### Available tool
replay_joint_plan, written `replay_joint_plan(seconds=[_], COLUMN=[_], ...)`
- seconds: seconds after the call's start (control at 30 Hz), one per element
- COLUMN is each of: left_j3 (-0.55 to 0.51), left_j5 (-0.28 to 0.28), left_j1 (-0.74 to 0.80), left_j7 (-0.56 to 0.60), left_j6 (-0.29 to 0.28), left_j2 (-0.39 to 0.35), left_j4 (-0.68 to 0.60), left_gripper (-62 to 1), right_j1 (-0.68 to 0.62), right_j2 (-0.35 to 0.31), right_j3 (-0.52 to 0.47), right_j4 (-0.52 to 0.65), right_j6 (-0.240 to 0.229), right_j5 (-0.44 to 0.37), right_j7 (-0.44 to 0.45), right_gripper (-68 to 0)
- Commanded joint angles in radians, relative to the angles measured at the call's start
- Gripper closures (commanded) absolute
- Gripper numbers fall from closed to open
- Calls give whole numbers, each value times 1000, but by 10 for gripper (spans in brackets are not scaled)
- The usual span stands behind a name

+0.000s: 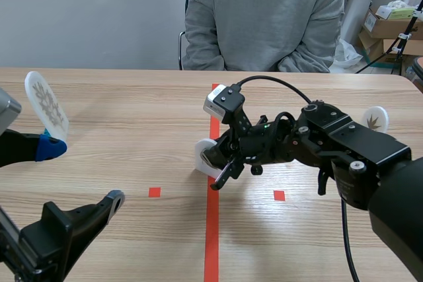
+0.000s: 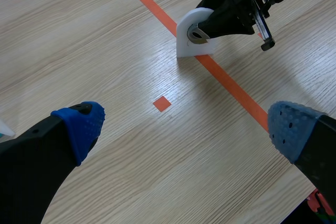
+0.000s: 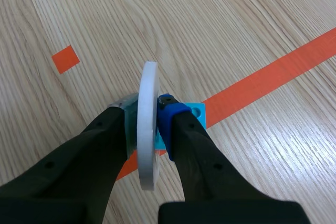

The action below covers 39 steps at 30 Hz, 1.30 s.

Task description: Do the leaf sorting experiment

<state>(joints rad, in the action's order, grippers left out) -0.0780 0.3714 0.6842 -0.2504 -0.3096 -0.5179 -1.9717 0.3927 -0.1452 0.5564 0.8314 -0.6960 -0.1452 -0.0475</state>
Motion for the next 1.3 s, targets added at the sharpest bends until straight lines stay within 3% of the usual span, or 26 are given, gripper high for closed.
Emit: replay_joint_plan(seconds=[0.0, 0.13, 0.3, 0.5, 0.67, 0.8, 0.93, 1.03, 1.27], left_j3=[-3, -3, -3, -3, -3, -3, -3, -3, -3], left_j5=[6, 6, 7, 7, 7, 7, 7, 7, 7], left_j1=[-3, -3, -3, -3, -3, -3, -3, -3, -3], left_j7=[13, 13, 13, 13, 13, 13, 14, 13, 13], left_j6=[0, 0, 0, 0, 0, 0, 0, 0, 0], left_j2=[8, 8, 8, 8, 8, 8, 8, 8, 8], left_j4=[-6, -6, -6, -6, -6, -6, -6, -6, -6], left_gripper=[-623, -623, -623, -623, -623, -623, -623, -623, -623], right_j1=[18, 5, -82, -249, -359, -403, -397, -359, -215], right_j2=[-20, -66, -156, -243, -267, -267, -267, -265, -263], right_j3=[-2, -5, -84, -277, -478, -591, -632, -634, -634], right_j4=[37, 84, 243, 407, 452, 450, 424, 348, 139], right_j6=[-5, -8, 6, 83, 106, 178, 225, 229, 229], right_j5=[-8, -53, -142, -256, -320, -294, -169, -103, -55], right_j7=[12, 9, -41, -192, -263, -264, -191, -127, -34], right_gripper=[-17, -17, -17, -17, -17, -17, -17, -17, -17])
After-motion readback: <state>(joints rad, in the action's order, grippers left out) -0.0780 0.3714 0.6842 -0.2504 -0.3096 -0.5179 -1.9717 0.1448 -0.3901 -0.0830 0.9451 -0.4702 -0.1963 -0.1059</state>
